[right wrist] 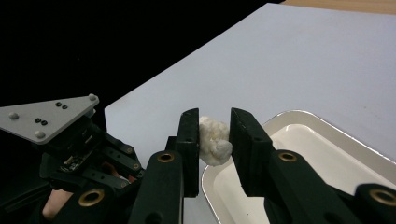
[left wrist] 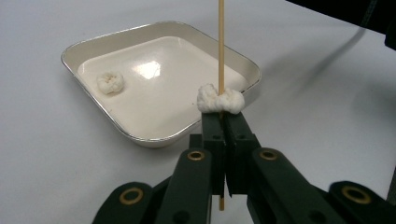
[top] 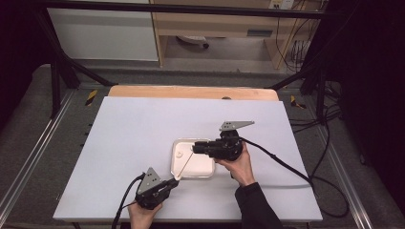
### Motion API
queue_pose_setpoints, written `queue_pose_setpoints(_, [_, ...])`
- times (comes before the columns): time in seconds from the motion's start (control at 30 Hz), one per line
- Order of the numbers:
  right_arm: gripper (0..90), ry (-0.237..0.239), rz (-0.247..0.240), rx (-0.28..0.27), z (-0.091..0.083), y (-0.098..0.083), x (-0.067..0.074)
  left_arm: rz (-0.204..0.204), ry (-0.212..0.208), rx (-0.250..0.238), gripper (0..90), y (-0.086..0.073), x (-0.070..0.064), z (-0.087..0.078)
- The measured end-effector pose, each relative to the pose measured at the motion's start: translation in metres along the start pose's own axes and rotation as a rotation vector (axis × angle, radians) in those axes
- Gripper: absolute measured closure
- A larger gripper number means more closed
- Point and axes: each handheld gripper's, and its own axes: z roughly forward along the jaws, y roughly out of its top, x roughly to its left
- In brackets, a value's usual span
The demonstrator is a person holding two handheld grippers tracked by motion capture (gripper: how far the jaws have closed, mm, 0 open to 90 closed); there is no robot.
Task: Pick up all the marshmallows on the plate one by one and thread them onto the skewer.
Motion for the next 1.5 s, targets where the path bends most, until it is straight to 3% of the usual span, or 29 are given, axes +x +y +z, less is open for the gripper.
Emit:
queue_pose_setpoints(0.4, [74.8, 0.037, 0.027, 0.042, 0.015, -0.012, 0.001, -0.016, 0.001, -0.014, 88.0, 0.0, 0.0, 0.003])
queue_pose_setpoints(0.93, [73.5, 0.045, 0.012, 0.097, 0.032, -0.035, 0.008, -0.046, -0.004, -0.012, 88.0, 0.001, -0.002, 0.01])
queue_pose_setpoints(1.1, [68.9, 0.036, -0.004, 0.111, 0.035, -0.039, 0.009, -0.049, -0.006, -0.01, 87.9, 0.001, -0.002, 0.011])
queue_pose_setpoints(1.23, [58.0, 0.003, -0.036, 0.092, 0.03, -0.036, 0.01, -0.05, -0.001, -0.009, 88.0, 0.0, 0.0, 0.009])
queue_pose_setpoints(1.5, [37.6, -0.136, -0.146, 0.096, 0.012, -0.029, 0.013, -0.065, 0.01, -0.02, 88.0, -0.001, 0.005, 0.001])
